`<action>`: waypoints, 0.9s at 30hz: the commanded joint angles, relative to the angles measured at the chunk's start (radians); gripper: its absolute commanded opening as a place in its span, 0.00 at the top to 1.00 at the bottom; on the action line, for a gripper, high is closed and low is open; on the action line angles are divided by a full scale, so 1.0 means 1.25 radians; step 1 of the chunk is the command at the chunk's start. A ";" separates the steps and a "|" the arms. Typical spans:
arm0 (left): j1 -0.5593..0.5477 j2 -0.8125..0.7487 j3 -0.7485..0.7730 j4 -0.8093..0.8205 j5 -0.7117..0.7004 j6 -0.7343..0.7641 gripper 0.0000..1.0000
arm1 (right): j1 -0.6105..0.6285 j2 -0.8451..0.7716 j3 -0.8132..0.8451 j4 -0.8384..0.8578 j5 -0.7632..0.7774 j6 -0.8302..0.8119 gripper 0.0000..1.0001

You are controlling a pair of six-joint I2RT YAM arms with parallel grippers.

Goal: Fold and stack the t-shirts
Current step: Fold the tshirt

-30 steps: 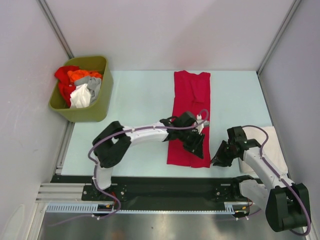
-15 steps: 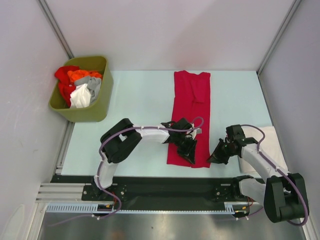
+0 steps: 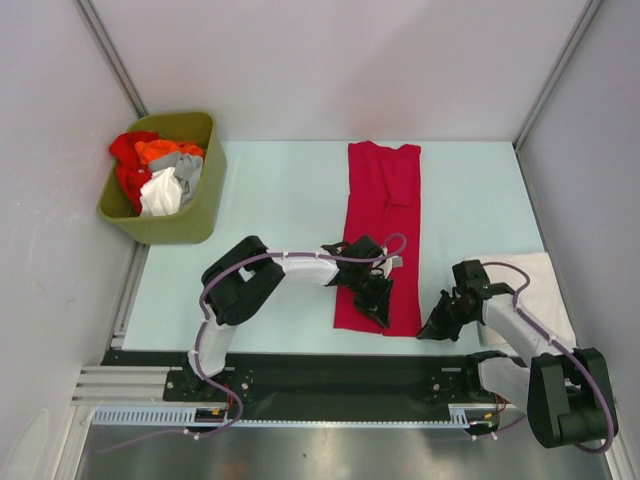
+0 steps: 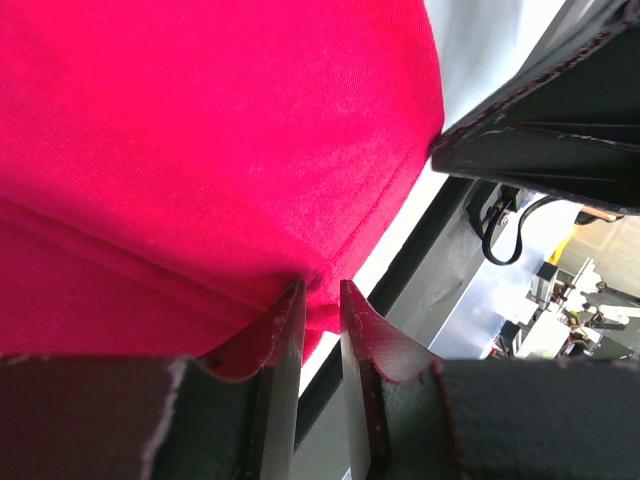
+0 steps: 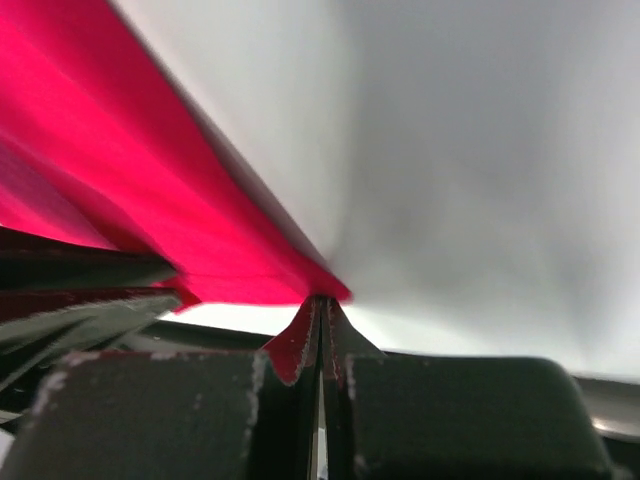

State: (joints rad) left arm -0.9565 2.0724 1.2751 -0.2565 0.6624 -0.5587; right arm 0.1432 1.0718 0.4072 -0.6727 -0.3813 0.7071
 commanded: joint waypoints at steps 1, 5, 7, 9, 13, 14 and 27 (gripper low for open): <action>0.003 -0.013 -0.014 -0.023 -0.038 0.020 0.73 | 0.008 -0.059 0.043 -0.105 0.072 0.015 1.00; 0.003 -0.099 -0.009 -0.046 -0.043 0.032 0.62 | 0.007 -0.108 0.077 -0.154 0.063 0.020 0.94; 0.003 -0.136 -0.009 -0.065 -0.059 0.050 0.57 | 0.001 -0.109 0.077 -0.158 0.064 0.015 0.83; 0.006 -0.194 -0.011 -0.095 -0.066 0.063 0.51 | -0.002 -0.101 0.071 -0.147 0.062 0.007 0.75; 0.026 -0.294 -0.066 -0.126 -0.094 0.075 0.47 | -0.007 -0.082 0.068 -0.117 0.072 -0.002 0.58; 0.050 -0.314 -0.085 -0.133 -0.097 0.075 0.46 | -0.008 -0.077 0.065 -0.095 0.072 -0.007 0.56; 0.196 -0.388 -0.366 -0.110 -0.114 0.124 0.40 | 0.014 0.002 0.034 -0.005 0.060 -0.023 0.59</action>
State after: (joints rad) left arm -0.7055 1.5898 0.8452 -0.4217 0.5526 -0.4492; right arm 0.1490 1.0691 0.4515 -0.7200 -0.3111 0.6949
